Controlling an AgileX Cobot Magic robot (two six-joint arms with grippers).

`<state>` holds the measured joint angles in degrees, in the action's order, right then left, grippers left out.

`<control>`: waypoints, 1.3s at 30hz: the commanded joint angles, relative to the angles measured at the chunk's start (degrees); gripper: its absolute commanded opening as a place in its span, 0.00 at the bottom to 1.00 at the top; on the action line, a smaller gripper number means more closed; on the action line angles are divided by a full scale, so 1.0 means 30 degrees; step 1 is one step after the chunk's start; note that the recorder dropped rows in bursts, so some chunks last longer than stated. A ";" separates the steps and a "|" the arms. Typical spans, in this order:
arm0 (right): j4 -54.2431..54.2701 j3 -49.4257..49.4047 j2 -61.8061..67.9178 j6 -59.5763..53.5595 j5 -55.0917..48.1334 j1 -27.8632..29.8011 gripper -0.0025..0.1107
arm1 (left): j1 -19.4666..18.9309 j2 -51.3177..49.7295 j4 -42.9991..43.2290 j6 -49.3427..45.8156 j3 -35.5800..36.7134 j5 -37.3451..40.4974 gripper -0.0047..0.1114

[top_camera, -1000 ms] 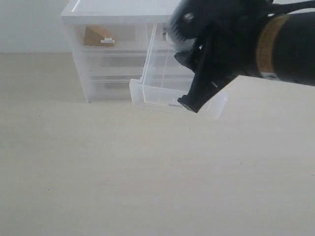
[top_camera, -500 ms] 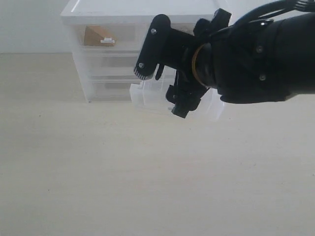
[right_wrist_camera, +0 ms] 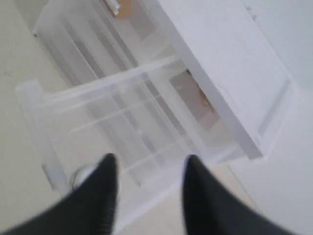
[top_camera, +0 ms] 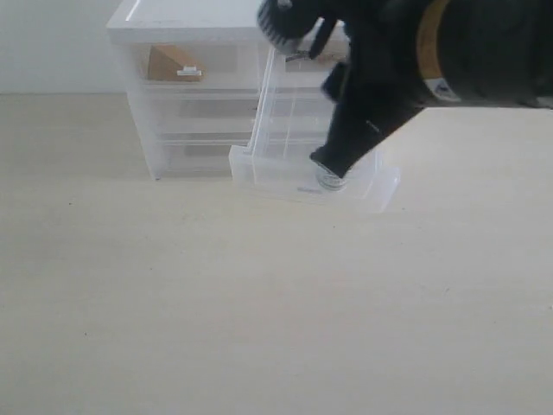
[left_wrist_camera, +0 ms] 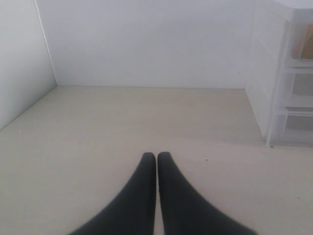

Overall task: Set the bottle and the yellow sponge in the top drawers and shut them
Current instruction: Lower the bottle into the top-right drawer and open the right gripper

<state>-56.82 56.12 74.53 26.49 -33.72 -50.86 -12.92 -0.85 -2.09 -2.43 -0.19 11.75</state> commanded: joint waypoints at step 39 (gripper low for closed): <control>0.0201 -0.1566 0.4181 0.1958 0.8097 0.2619 0.02 | 0.0047 -0.0073 -0.0134 0.0174 0.0064 -0.0070 0.07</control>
<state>-56.10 50.86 84.66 32.77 -5.34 -45.91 -12.92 -0.85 -2.09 -2.43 -0.19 11.75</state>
